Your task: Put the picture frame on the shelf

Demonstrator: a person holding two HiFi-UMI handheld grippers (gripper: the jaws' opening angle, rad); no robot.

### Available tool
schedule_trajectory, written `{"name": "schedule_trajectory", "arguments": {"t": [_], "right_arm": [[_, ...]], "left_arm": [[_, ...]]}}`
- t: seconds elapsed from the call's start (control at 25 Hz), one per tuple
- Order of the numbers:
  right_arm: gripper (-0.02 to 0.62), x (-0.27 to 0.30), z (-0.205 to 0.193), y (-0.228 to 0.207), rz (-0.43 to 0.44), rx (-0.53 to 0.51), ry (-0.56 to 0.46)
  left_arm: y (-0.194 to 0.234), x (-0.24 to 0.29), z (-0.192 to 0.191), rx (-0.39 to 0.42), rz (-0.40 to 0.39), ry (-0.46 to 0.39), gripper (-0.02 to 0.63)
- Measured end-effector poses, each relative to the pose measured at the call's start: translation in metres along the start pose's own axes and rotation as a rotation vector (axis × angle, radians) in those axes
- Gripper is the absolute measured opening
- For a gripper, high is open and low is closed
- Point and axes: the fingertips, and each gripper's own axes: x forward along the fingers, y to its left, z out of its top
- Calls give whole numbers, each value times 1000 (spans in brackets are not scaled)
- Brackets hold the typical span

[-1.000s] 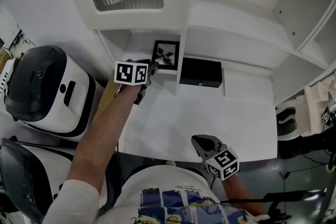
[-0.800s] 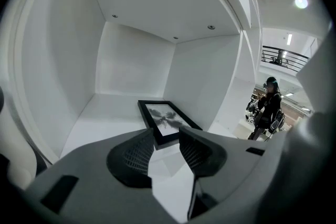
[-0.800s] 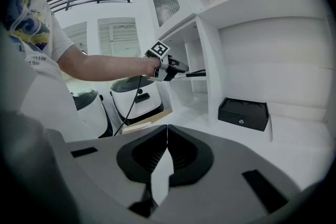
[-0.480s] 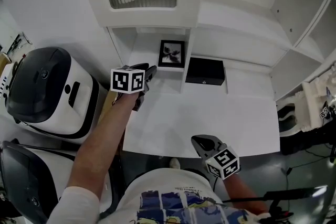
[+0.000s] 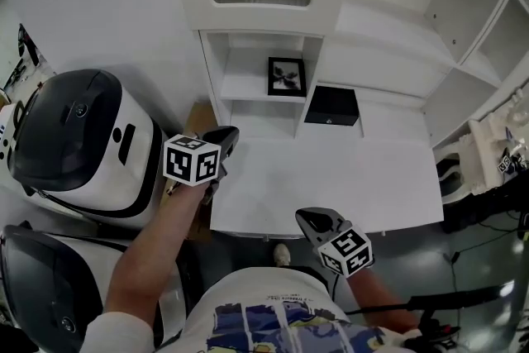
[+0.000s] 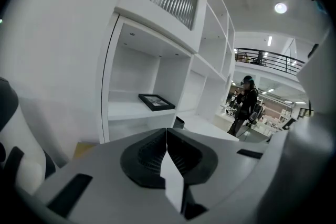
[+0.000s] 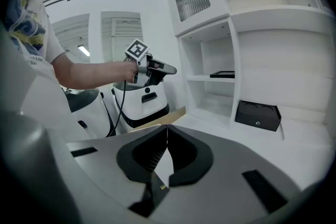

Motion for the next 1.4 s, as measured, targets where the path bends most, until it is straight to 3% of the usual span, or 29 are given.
{"name": "schedule_trajectory", "arguments": {"t": [0.2, 0.56, 1.16, 1.4], "right_arm": [[25, 8, 3, 34, -30, -10, -1], [25, 12, -2, 86, -82, 3, 0], [25, 7, -6, 165, -89, -26, -18], [25, -4, -16, 183, -98, -28, -17]], "left_arm": [[-32, -53, -31, 21, -108, -15, 12], [-83, -141, -81, 70, -234, -14, 12], [-136, -229, -142, 175, -291, -4, 12], [-148, -253, -163, 170, -311, 3, 12]]}}
